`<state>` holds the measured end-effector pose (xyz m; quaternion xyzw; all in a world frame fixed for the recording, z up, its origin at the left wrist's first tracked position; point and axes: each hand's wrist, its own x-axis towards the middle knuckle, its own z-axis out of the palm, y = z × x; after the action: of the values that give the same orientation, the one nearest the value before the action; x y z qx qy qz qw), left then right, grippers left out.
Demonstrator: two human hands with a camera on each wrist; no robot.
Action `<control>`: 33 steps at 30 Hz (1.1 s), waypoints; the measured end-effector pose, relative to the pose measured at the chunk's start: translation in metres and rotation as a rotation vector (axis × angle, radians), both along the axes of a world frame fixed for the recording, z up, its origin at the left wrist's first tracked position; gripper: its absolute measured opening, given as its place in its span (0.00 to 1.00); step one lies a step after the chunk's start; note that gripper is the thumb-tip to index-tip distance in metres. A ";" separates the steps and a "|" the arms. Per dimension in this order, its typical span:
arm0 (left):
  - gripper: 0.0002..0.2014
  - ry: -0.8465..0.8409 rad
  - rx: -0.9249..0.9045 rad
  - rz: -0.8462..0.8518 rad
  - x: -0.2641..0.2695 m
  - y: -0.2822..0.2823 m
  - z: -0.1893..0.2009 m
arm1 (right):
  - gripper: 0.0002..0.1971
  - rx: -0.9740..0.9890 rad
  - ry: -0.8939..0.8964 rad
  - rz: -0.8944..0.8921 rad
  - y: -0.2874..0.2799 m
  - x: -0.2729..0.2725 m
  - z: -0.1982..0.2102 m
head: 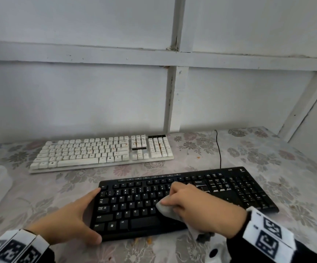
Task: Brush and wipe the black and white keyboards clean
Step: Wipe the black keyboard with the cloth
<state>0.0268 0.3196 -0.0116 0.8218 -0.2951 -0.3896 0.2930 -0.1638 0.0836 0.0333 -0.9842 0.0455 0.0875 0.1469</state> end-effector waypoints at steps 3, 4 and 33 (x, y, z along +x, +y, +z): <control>0.67 -0.026 0.012 -0.009 0.001 0.001 -0.002 | 0.14 -0.040 -0.001 0.003 -0.012 -0.009 -0.016; 0.66 -0.023 0.015 -0.009 0.001 0.001 -0.002 | 0.13 -0.042 -0.005 -0.029 -0.020 -0.015 -0.018; 0.68 0.026 -0.108 -0.027 0.004 0.001 -0.008 | 0.09 -0.261 -0.085 -0.423 -0.111 -0.095 -0.006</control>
<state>0.0306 0.3208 -0.0195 0.7955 -0.3231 -0.3877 0.3354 -0.2588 -0.0270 0.0273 -0.9662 0.2552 0.0065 0.0353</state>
